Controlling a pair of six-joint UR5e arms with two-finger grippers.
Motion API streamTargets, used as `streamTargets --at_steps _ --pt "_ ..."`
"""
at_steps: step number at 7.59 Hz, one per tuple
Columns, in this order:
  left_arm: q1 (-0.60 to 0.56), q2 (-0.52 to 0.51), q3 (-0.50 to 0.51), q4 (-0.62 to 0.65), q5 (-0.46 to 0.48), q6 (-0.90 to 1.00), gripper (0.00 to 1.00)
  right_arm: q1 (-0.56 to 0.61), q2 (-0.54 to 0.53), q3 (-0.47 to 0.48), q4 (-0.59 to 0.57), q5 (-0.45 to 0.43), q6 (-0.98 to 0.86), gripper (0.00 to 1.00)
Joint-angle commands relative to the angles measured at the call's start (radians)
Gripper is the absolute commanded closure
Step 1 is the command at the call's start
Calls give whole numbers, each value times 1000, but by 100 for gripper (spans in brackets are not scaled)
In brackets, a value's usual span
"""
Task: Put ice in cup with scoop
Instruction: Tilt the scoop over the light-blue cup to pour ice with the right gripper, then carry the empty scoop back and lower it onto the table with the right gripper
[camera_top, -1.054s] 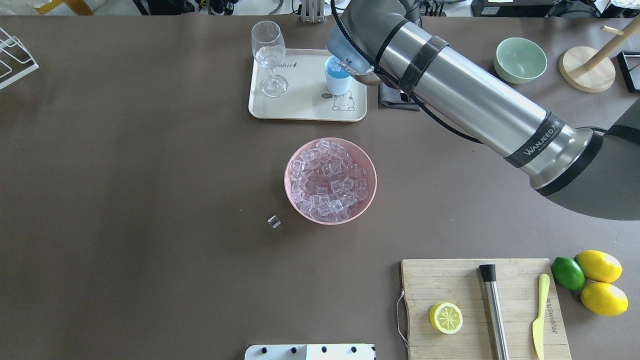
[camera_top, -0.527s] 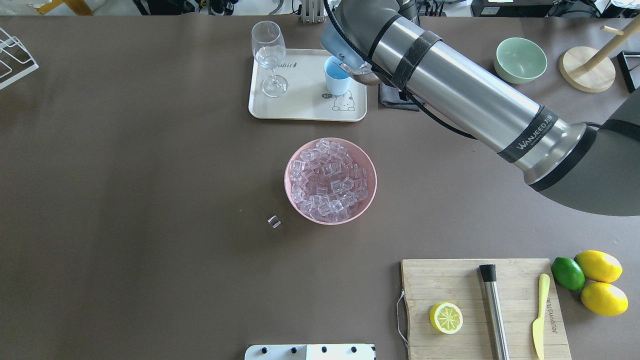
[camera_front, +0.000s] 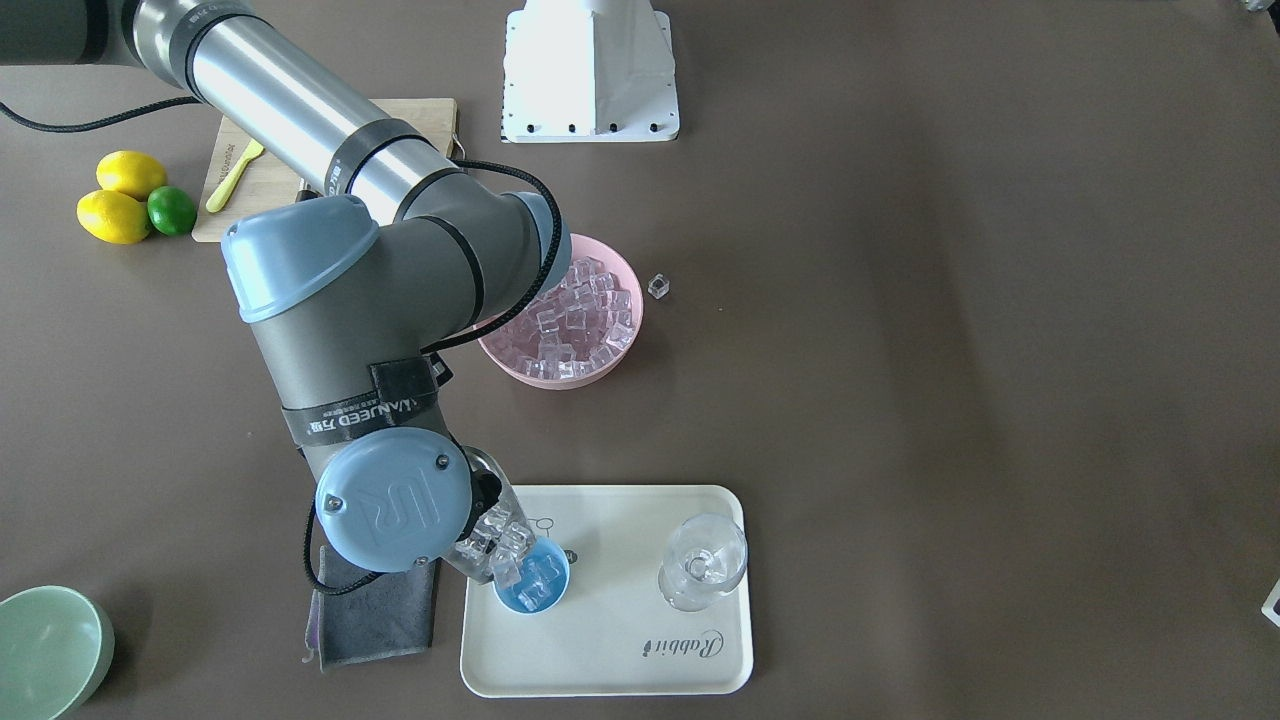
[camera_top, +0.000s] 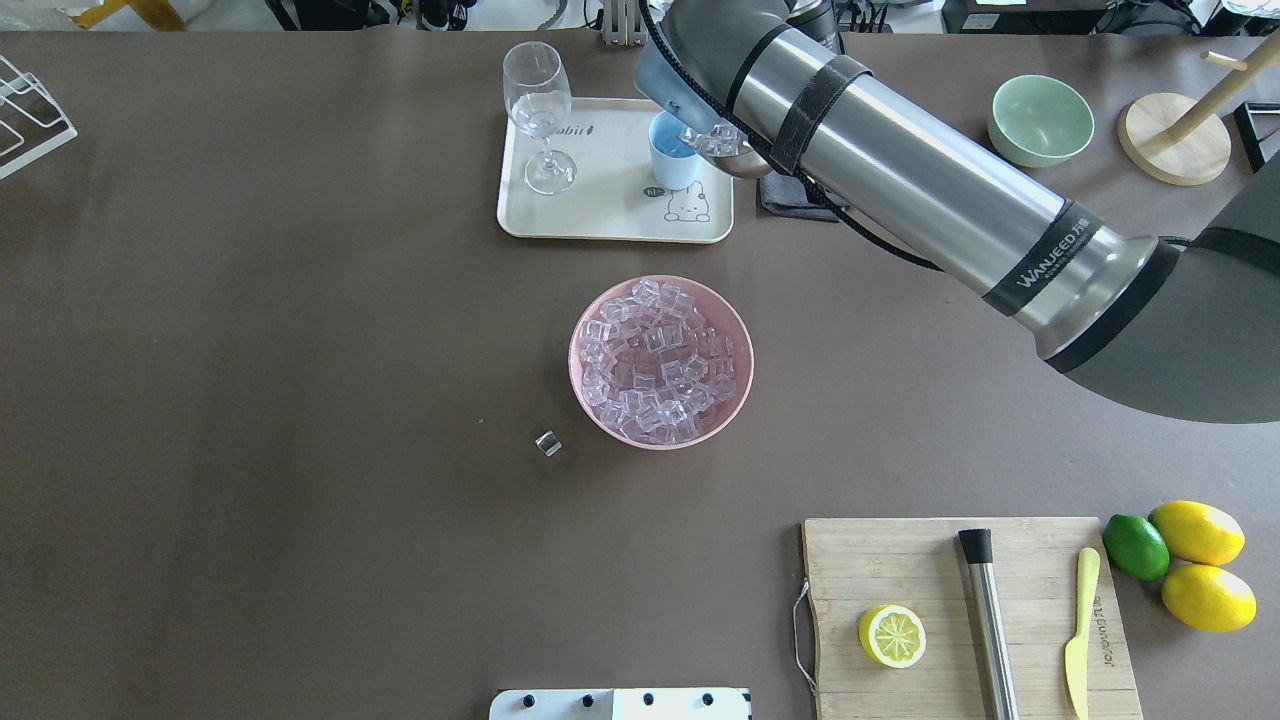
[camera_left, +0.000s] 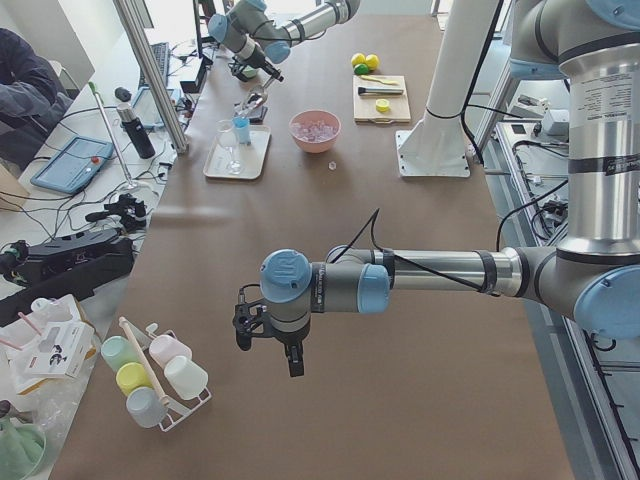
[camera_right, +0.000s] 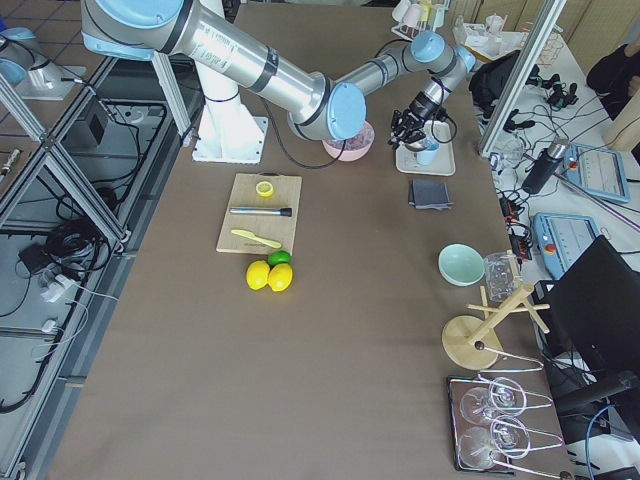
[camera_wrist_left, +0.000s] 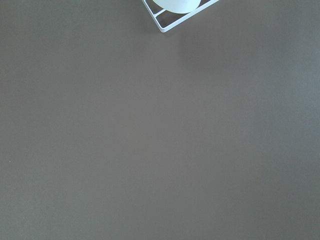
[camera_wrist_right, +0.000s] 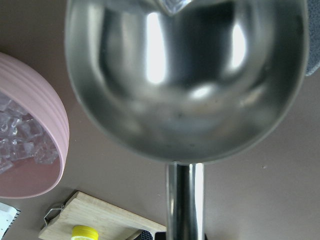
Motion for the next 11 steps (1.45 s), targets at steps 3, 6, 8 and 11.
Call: streamTargets --at_steps 3,6,8,11 --pt "3 -8 18 -4 -1 9 2 0 19 -42 -1 -15 -22 100" --pt "3 -13 38 -6 -3 9 2 2 14 -27 0 -15 -35 100" --pt "3 -13 38 -6 -4 9 2 56 6 46 -44 -6 -33 100" --pt "3 -17 41 -7 -1 10 2 144 -136 343 -174 40 8 100"
